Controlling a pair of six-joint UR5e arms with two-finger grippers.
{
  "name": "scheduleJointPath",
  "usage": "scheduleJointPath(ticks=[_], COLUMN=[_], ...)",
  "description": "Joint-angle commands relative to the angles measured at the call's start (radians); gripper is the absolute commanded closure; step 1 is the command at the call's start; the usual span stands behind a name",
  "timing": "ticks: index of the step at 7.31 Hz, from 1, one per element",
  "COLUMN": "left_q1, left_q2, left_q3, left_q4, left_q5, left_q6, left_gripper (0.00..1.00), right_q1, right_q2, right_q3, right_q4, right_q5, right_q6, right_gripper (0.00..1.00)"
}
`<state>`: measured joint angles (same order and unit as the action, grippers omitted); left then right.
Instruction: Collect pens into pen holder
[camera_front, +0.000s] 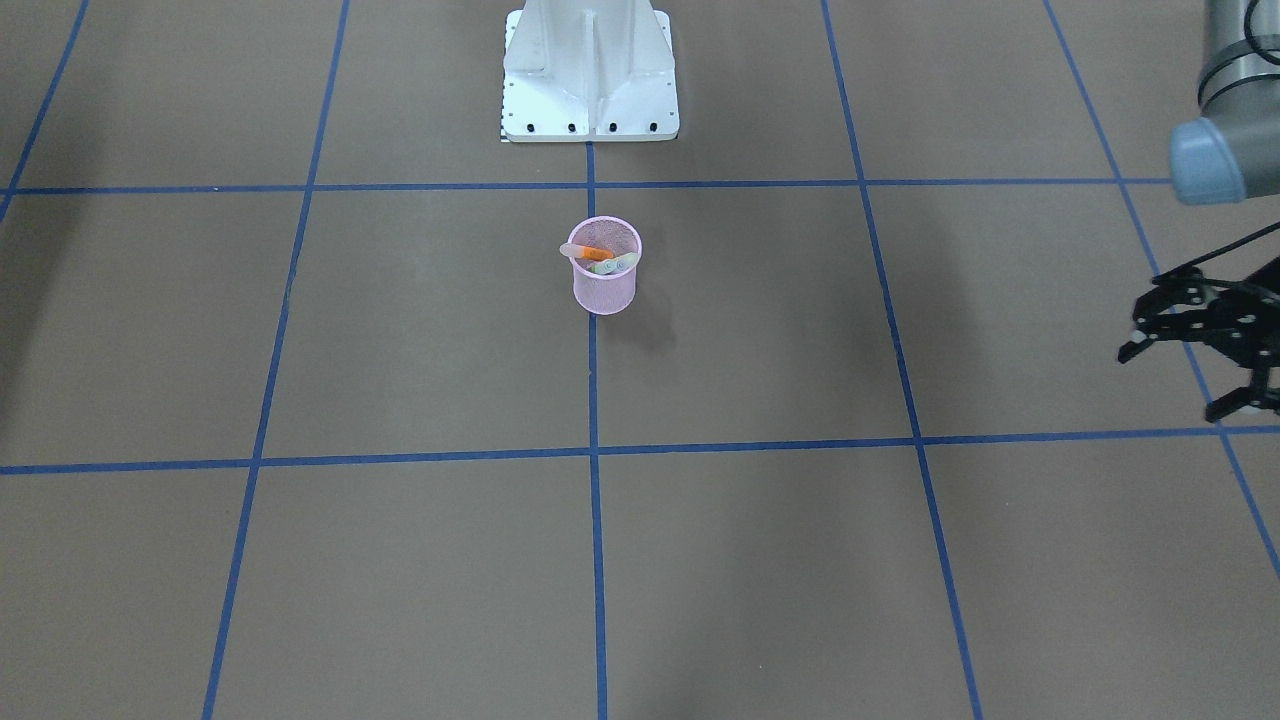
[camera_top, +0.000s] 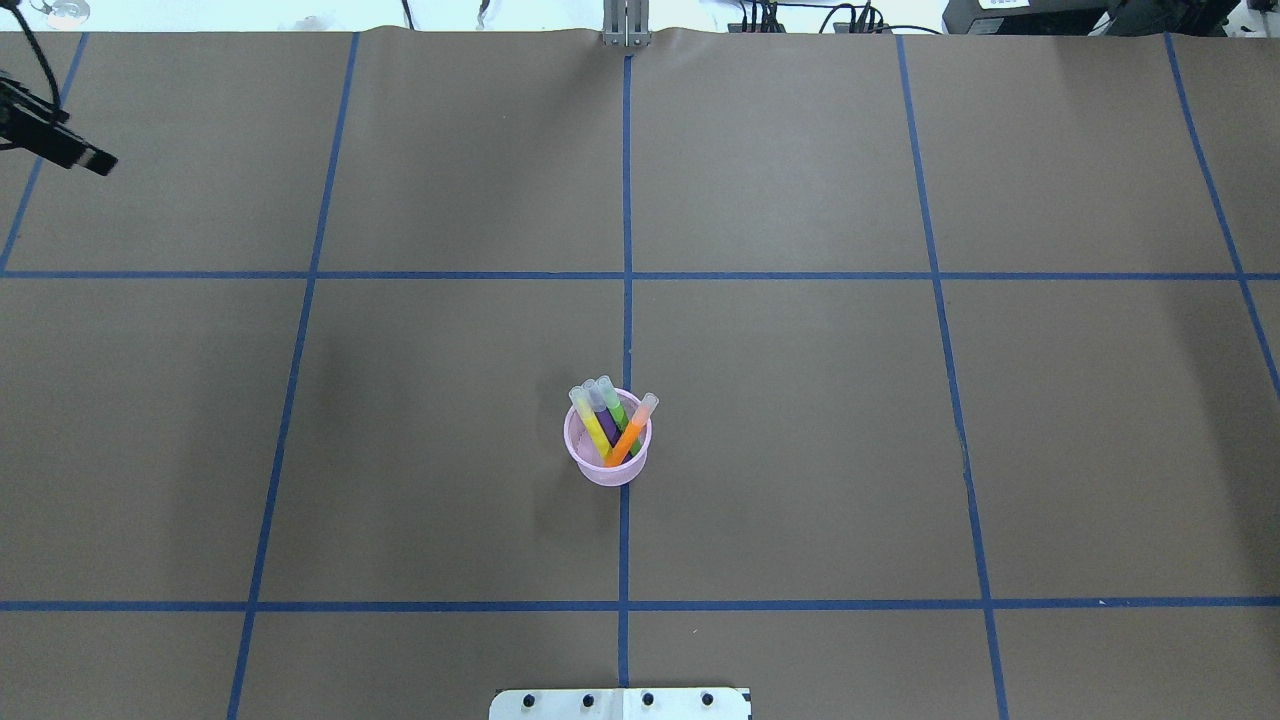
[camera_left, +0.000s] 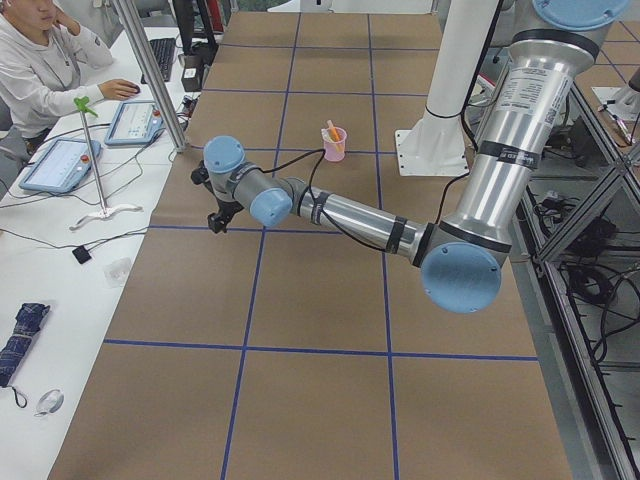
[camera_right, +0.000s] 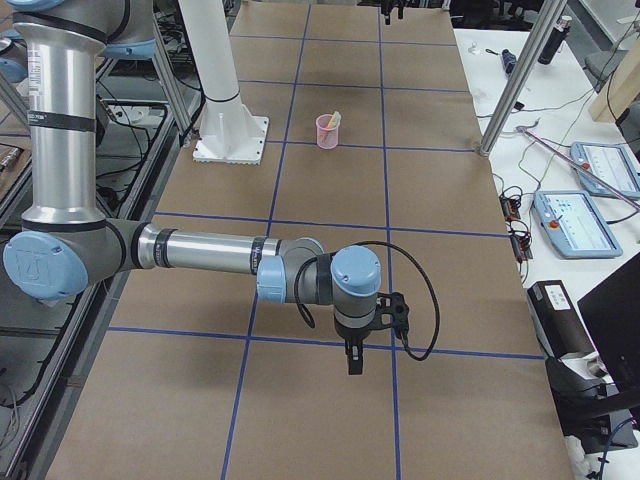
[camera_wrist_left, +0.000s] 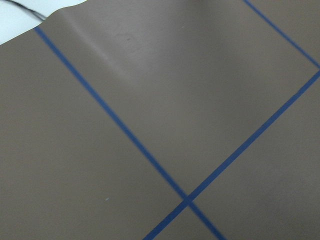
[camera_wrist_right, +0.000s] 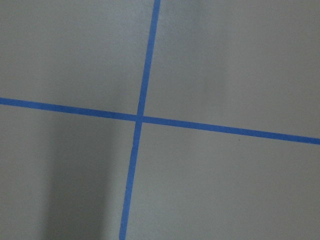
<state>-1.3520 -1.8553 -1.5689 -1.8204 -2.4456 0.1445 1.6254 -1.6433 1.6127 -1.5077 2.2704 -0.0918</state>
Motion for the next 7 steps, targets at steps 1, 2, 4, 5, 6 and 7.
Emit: scheduleJointPath(ticks=[1,2,4,5,6,7], left_q1=[-0.183,-0.229,-0.245,-0.245,-0.245,-0.243], left_q2=[0.062,0.114,0.256,0.304,0.342,0.379], left_q3=[-0.016,-0.031,-0.098,-0.100,-0.123,-0.131], left_q4=[0.235,0.237,0.240,0.240,0.242,0.240], left_q5=[0.014,0.093,0.212,0.209,0.189,0.171], left_q6=[0.249,0.259,0.157,0.115,0.087,0.017], left_gripper=[0.00,0.00,0.00,0.00,0.00,0.00], right_q1=[0.001,0.001,0.001,0.001,0.001,0.001], right_q2=[0.002,0.002,0.000,0.002,0.005,0.005], right_q3=[0.000,0.000,0.000,0.001,0.000,-0.002], right_q4=[0.001,0.001,0.001,0.001,0.001,0.000], right_q5=[0.000,0.000,0.000,-0.002,-0.003,-0.003], right_q6=[0.000,0.006,0.004,0.006,0.006,0.009], right_gripper=[0.00,0.00,0.00,0.00,0.00,0.00])
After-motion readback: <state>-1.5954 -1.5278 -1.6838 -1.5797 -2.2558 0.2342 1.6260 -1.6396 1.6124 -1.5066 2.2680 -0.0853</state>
